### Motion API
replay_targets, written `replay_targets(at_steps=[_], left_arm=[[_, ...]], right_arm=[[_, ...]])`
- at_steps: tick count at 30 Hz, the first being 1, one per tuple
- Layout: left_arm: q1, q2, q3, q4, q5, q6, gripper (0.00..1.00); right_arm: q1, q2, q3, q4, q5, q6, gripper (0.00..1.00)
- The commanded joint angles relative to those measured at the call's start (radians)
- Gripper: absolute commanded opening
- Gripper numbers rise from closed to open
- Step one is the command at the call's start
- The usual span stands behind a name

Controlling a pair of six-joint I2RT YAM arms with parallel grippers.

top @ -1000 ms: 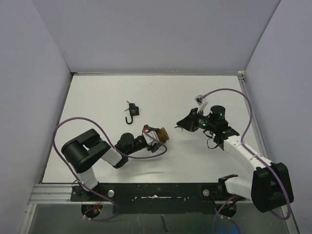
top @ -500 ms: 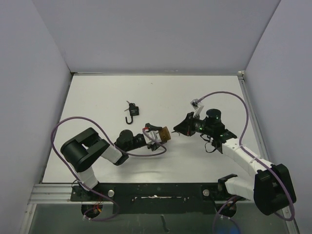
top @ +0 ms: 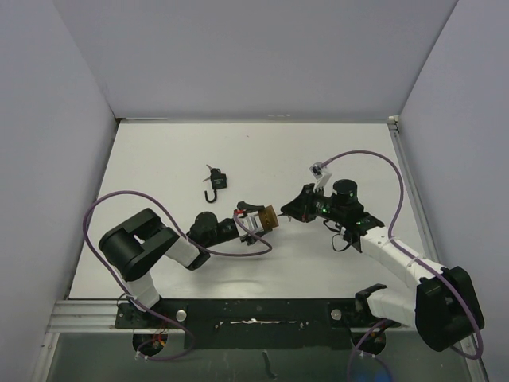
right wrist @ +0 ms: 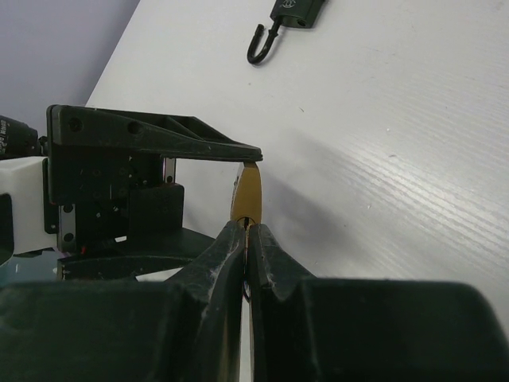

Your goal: Unlock with the key

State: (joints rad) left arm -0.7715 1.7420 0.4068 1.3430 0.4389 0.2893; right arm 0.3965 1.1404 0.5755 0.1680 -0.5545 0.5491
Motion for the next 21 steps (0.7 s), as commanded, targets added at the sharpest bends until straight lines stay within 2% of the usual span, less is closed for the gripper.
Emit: replay_targets(at_steps=[1, 21], left_arm=[[-0.008, -0.055, 0.056, 0.173, -0.025, 0.023, 0.00], [-0.023, -0.076, 0.050, 0.173, -0.040, 0.028, 0.00]], right_arm=[[0.019, -0.011, 0.001, 0.062, 0.038, 0.021, 0.00], [0.037, 0.028, -0.011, 0.102, 0.058, 0.030, 0.00]])
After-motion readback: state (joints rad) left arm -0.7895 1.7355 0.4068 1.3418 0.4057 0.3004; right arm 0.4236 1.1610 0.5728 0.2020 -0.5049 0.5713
